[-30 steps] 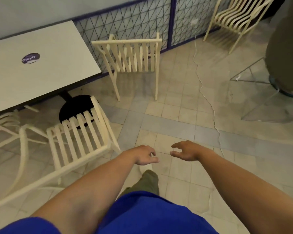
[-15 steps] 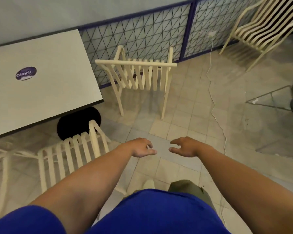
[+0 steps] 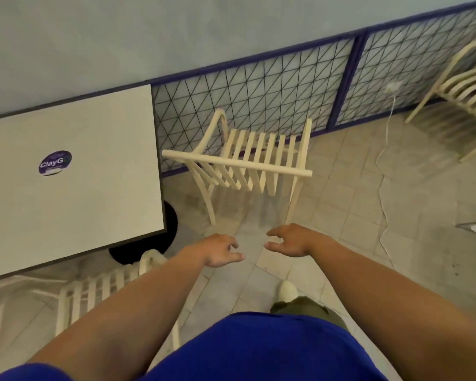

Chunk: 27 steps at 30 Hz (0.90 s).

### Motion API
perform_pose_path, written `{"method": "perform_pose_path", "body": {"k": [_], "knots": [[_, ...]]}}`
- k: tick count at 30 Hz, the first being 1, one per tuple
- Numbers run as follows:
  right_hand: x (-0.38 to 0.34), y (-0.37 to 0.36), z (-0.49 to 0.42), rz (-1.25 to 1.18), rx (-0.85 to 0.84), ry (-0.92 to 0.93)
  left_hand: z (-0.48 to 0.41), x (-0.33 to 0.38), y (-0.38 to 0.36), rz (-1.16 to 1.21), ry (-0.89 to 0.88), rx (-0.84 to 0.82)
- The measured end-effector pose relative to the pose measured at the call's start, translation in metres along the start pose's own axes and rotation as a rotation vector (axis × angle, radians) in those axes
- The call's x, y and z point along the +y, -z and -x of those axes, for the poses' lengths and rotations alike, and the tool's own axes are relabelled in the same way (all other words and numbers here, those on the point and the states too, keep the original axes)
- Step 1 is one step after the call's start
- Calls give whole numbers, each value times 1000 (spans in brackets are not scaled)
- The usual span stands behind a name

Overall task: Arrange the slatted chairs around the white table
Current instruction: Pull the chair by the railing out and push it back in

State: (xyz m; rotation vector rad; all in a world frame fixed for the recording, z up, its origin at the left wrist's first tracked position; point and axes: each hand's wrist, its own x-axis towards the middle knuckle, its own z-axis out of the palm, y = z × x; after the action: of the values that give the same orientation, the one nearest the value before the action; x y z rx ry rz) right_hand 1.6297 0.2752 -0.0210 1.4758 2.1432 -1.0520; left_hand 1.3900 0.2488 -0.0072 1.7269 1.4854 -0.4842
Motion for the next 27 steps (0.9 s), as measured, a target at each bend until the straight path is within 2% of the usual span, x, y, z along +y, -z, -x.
{"method": "perform_pose_path", "body": {"k": [3,6,9,12,17,20,27], "knots": [[4,52,-26,24,8,74,-21,9,50,30,22,81],[2,96,-48,35,100,138,-39,13,95,59,-4,158],[1,124,-74,21,221,165,-59,10,136,28,-33,219],[2,146,-105,4,241,163,-93,-7,170,-10,-43,259],[6,162,-156,-40,106,31,-148,-42,213,-150,-64,223],[6,160,-182,-38,-1,-56,-182,-67,229,-232,-70,116],[10,151,-207,-37,-48,-222,-226,-115,246,-300,-59,-72]]}}
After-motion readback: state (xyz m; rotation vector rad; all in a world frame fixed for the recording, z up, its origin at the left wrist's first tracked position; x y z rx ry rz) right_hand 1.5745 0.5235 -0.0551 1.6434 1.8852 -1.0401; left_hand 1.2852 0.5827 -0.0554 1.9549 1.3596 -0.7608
